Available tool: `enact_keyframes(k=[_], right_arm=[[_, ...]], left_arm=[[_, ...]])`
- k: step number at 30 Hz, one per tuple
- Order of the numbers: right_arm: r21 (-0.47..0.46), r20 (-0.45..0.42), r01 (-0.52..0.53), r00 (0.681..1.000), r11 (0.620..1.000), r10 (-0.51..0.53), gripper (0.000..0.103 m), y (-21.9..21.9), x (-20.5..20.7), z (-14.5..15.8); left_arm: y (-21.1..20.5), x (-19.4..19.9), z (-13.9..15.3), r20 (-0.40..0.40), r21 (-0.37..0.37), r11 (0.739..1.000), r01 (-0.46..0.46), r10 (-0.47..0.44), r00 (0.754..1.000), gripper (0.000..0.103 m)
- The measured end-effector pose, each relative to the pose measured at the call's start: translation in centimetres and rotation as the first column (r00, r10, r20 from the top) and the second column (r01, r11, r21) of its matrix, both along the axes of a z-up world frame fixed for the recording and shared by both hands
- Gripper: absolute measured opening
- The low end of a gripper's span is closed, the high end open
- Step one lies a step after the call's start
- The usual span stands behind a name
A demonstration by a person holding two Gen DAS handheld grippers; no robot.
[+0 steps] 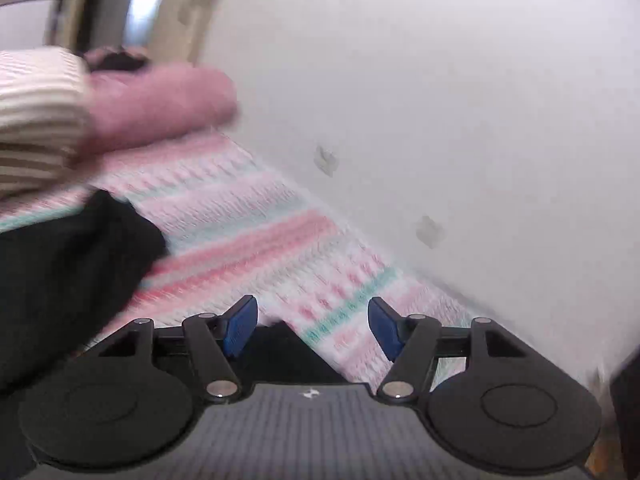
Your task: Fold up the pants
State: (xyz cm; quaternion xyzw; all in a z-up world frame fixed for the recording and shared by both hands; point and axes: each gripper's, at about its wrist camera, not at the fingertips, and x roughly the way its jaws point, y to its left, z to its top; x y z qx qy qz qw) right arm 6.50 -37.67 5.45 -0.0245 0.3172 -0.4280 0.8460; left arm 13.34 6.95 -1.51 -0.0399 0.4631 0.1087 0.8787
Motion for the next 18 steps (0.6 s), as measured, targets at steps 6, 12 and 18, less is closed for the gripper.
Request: enact_keyframes(k=[6, 12, 18], right_arm=[[0.135, 0.046, -0.628, 0.776, 0.766, 0.629, 0.091, 13.5, 4.2, 2.0], [0.475, 0.081, -0.841, 0.335, 0.259, 0.939, 0.091, 29.6, 16.3, -1.3], [0.424, -0.117, -0.897, 0.085, 0.127, 0.990, 0.091, 44.4, 24.3, -5.5]], left_arm=[[4.6, 1.2, 0.2, -0.014, -0.116, 0.989, -0.088, 0.087, 0.996, 0.071], [7.9, 1.7, -1.7, -0.101, -0.273, 0.945, -0.181, 0.159, 0.982, 0.070], [9.1, 2.2, -2.2, -0.097, -0.202, 0.956, -0.211, 0.195, 0.976, 0.066]])
